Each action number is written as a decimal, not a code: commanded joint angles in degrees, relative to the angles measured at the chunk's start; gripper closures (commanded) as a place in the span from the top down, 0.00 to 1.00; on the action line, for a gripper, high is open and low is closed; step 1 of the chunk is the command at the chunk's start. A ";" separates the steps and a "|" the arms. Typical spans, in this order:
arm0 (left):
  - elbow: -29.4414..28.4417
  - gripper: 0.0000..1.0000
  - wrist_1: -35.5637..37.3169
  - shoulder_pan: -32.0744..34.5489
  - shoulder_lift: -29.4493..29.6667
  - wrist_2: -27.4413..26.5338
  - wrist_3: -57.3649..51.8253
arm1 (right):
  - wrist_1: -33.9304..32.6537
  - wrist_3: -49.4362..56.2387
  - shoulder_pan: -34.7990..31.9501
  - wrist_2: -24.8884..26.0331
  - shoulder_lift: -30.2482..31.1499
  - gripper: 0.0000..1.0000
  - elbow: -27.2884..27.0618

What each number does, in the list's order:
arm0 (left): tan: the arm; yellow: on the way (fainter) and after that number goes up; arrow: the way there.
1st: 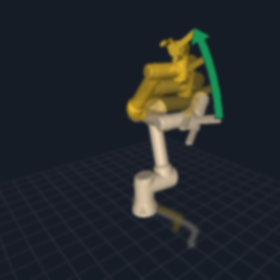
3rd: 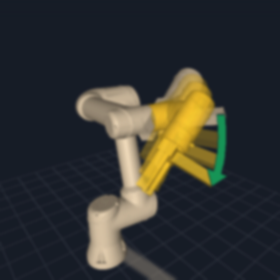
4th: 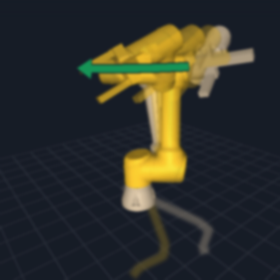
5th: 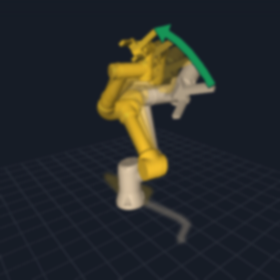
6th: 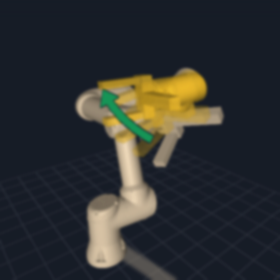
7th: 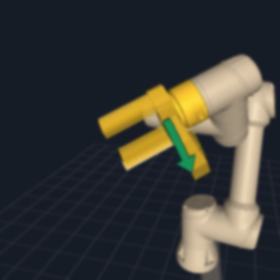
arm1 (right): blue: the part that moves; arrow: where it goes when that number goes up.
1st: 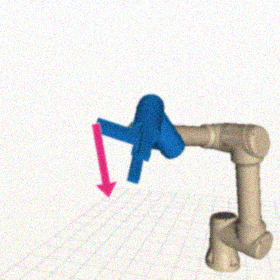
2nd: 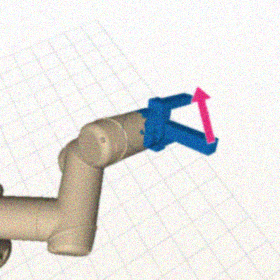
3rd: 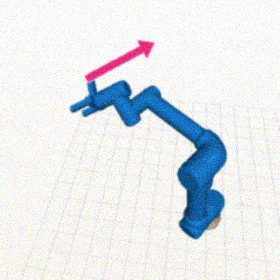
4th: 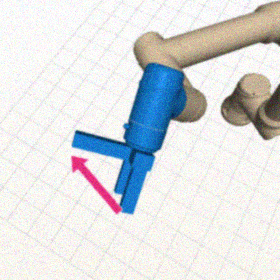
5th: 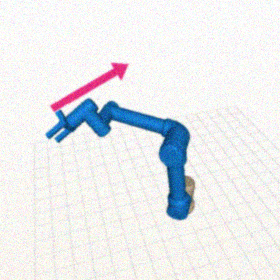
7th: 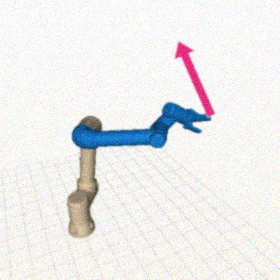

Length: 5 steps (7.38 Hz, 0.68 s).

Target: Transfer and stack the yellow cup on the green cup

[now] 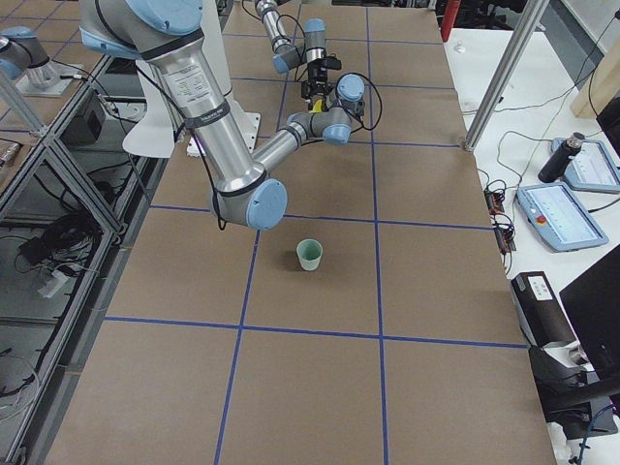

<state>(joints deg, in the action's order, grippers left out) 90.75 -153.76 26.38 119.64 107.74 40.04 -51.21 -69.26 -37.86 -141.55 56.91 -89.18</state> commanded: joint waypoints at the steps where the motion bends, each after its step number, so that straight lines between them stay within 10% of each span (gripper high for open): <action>1: 0.65 1.00 -0.31 0.16 -0.46 0.27 0.04 | -0.03 0.00 -0.20 0.14 0.22 0.00 0.05; 5: 3.89 1.00 -0.66 0.33 -3.00 1.24 0.04 | -0.65 0.00 -4.49 -0.13 1.36 0.00 0.49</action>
<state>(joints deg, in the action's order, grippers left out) 93.27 -154.43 26.69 117.78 108.87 40.08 -51.73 -69.26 -40.76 -141.66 57.88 -88.91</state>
